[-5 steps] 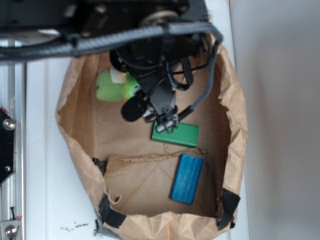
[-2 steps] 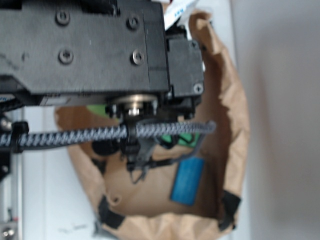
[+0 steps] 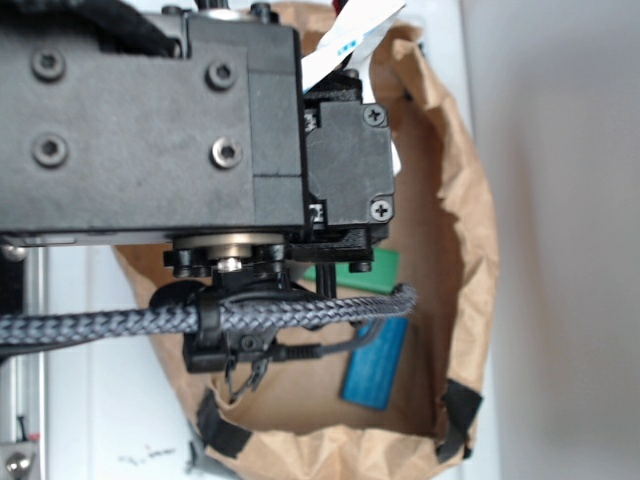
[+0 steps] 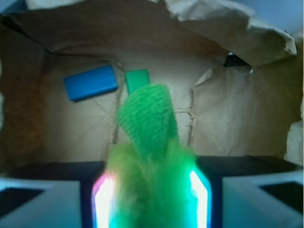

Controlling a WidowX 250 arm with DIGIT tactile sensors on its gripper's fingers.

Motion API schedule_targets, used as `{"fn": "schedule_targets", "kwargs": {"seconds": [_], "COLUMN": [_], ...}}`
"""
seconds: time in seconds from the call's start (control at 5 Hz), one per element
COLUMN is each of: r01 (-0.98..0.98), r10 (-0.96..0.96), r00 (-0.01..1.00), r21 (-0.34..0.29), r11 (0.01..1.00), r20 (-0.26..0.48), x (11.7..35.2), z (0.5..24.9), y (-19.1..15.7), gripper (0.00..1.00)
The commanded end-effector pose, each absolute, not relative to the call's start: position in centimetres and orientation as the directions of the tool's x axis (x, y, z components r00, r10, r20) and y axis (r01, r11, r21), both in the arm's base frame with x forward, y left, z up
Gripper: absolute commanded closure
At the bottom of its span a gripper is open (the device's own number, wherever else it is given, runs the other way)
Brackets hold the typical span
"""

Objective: Grab the green animal.

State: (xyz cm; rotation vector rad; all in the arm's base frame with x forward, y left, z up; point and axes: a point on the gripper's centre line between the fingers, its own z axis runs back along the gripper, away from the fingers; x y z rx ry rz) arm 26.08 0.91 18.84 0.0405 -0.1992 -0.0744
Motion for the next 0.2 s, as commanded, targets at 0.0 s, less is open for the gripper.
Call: {"fn": "schedule_targets", "kwargs": {"seconds": [0.0], "r01": [0.022], "r10": [-0.038], "r00": [0.955], "r21": [0.057], "r11": [0.998], "r20": [0.293], "x": [26.57], "z": [21.4], "y": [2.37], "gripper": [1.0]}}
